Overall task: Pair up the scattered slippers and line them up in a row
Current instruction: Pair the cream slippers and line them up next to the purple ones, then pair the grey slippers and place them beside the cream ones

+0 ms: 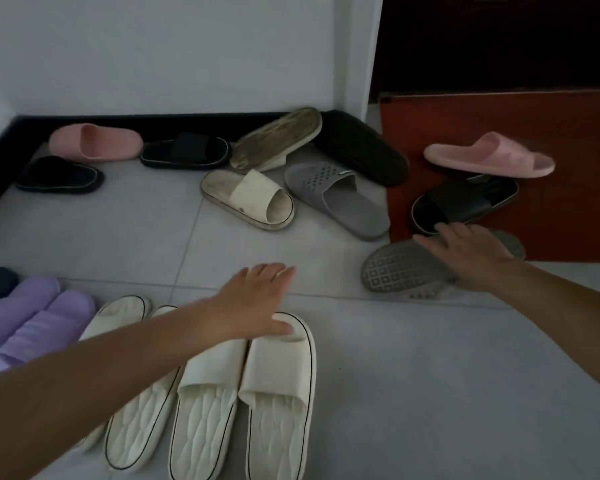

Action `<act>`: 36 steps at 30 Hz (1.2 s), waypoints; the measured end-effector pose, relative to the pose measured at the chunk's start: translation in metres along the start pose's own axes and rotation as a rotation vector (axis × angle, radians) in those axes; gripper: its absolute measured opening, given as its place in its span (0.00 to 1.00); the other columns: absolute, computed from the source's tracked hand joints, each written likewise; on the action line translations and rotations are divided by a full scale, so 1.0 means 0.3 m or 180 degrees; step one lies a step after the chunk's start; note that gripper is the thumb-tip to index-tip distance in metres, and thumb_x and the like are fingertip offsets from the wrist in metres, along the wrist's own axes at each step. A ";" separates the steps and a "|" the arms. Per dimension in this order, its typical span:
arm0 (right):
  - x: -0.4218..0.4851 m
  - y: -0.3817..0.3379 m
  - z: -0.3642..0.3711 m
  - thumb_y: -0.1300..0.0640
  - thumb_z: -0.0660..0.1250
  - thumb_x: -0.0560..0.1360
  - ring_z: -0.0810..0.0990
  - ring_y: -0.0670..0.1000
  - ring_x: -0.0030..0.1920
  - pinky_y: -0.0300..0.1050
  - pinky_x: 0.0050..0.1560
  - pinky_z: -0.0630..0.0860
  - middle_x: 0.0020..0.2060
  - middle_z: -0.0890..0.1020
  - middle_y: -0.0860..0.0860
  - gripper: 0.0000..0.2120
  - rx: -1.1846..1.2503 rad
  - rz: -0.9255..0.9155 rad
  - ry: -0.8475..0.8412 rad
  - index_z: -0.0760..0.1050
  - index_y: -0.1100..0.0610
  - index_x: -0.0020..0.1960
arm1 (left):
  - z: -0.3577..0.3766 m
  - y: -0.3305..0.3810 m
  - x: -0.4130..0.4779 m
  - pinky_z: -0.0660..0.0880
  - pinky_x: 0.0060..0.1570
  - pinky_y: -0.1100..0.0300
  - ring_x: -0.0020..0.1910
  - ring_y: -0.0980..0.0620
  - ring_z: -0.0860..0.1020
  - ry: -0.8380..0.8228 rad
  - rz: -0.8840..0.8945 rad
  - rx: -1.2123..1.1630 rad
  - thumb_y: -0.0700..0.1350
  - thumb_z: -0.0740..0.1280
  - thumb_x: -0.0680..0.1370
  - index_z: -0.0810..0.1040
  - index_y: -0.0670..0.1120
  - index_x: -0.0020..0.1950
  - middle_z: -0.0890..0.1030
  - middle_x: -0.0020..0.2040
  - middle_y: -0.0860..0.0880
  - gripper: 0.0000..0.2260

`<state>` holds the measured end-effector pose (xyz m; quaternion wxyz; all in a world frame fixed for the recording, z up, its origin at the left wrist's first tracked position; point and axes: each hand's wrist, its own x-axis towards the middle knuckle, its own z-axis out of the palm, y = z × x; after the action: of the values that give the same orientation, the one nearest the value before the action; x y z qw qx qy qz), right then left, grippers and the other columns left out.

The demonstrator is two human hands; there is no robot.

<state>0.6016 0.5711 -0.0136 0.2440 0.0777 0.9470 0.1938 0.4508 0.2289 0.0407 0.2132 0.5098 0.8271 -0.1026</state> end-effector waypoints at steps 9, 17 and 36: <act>0.015 -0.008 0.150 0.50 0.61 0.76 0.57 0.60 0.73 0.53 0.69 0.62 0.75 0.53 0.59 0.39 0.0085 -0.0049 0.0280 0.38 0.51 0.76 | -0.230 0.063 0.194 0.60 0.69 0.44 0.72 0.43 0.60 0.0362 -0.0326 0.0763 0.59 0.65 0.74 0.53 0.45 0.75 0.59 0.74 0.44 0.37; -0.038 -0.012 0.163 0.56 0.76 0.62 0.76 0.59 0.55 0.54 0.54 0.75 0.58 0.76 0.58 0.30 0.0462 0.0082 0.1010 0.70 0.55 0.61 | -0.138 0.135 0.238 0.61 0.69 0.47 0.72 0.43 0.59 0.0441 -0.0055 0.0696 0.58 0.66 0.74 0.49 0.45 0.76 0.57 0.75 0.44 0.39; -0.021 -0.208 -0.116 0.59 0.71 0.72 0.79 0.58 0.56 0.62 0.61 0.74 0.56 0.80 0.55 0.18 0.6433 0.1370 0.0285 0.73 0.54 0.60 | -0.033 0.114 0.380 0.79 0.48 0.55 0.49 0.51 0.81 0.0690 -0.0212 -0.4214 0.56 0.80 0.56 0.49 0.55 0.76 0.72 0.63 0.49 0.57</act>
<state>0.5866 0.5013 -0.0081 -0.0105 0.4068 0.6422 -0.6496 0.4342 0.3397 -0.0011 0.3934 0.2531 0.7475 0.4716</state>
